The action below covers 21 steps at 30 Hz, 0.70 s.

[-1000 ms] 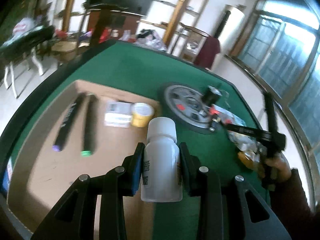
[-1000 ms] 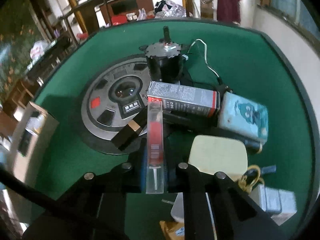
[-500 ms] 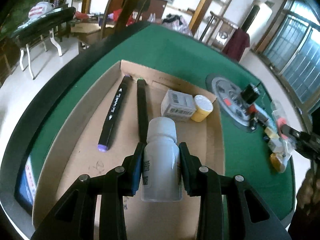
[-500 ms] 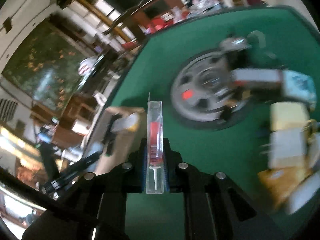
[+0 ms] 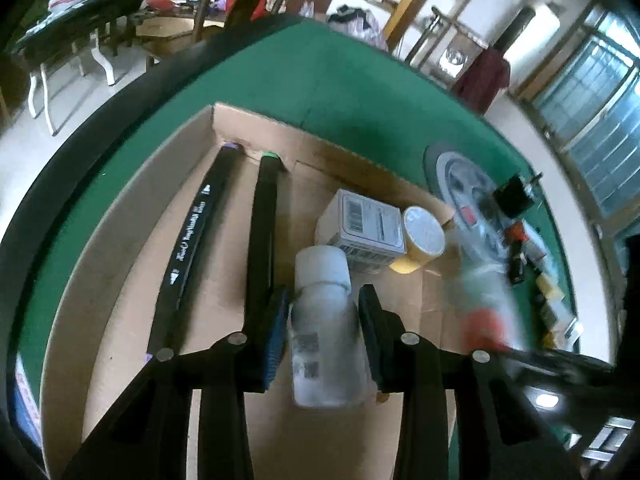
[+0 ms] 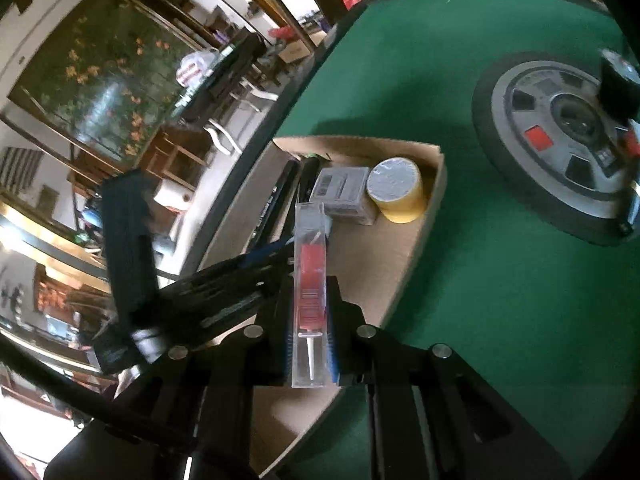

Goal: Organize objects
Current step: 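Place the pill bottle in the tray with the left tool while the right tool carries the syringe tube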

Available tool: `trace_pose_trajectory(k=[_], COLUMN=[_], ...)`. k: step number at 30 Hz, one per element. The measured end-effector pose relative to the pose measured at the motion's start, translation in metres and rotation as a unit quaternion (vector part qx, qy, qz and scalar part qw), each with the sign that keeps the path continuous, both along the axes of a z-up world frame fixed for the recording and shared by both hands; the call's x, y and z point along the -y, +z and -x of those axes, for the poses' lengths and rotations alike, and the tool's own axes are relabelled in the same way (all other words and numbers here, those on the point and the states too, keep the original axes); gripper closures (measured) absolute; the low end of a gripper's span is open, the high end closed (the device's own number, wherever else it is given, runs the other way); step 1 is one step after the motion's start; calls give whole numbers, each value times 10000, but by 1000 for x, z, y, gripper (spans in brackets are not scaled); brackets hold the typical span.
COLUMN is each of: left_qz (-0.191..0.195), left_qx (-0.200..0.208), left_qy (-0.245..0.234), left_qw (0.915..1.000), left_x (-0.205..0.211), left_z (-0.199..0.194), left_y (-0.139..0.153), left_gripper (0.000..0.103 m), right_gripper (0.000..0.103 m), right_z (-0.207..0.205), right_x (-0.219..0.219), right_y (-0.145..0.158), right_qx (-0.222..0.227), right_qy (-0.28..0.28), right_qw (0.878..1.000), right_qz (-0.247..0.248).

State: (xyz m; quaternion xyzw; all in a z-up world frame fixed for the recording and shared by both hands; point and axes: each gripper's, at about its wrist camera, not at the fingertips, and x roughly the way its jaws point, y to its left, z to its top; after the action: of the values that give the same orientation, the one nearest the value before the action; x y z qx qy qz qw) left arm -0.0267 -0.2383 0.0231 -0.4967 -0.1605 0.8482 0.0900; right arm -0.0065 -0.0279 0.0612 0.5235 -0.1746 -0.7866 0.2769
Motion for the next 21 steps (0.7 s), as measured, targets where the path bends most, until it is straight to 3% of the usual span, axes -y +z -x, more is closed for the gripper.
trace_pose_trajectory(k=[2, 8, 10, 15, 16, 18, 21], left_qz=[-120, -425, -472, -555, -501, -296, -56], left_qx=[-165, -837, -1042, -709, -644, -569, -500], left_qy=[57, 606, 709, 509, 482, 370, 253], left_qw=[9998, 9937, 9909, 9946, 9955, 9973, 9984], left_x=[6, 29, 29, 13, 10, -4, -22], left_z=[-8, -37, -40, -33, -34, -34, -37], left_y=[4, 19, 21, 8, 6, 5, 5], left_gripper=[69, 50, 49, 47, 47, 47, 47], right_gripper=[92, 89, 82, 76, 73, 57, 55], right_z=[5, 3, 3, -15, -22, -33, -50], right_x=[8, 25, 26, 10, 1, -19, -50], right_y=[-7, -17, -20, -2, 4, 11, 17], right_qx=[68, 105, 168, -331, -502, -743, -940], right_qy=[-17, -263, -241, -471, -565, -761, -1071], right_qw=[9999, 9959, 9955, 9935, 9924, 9889, 9840], right_qz=[-127, -860, -904, -983, -974, -1034, -1067])
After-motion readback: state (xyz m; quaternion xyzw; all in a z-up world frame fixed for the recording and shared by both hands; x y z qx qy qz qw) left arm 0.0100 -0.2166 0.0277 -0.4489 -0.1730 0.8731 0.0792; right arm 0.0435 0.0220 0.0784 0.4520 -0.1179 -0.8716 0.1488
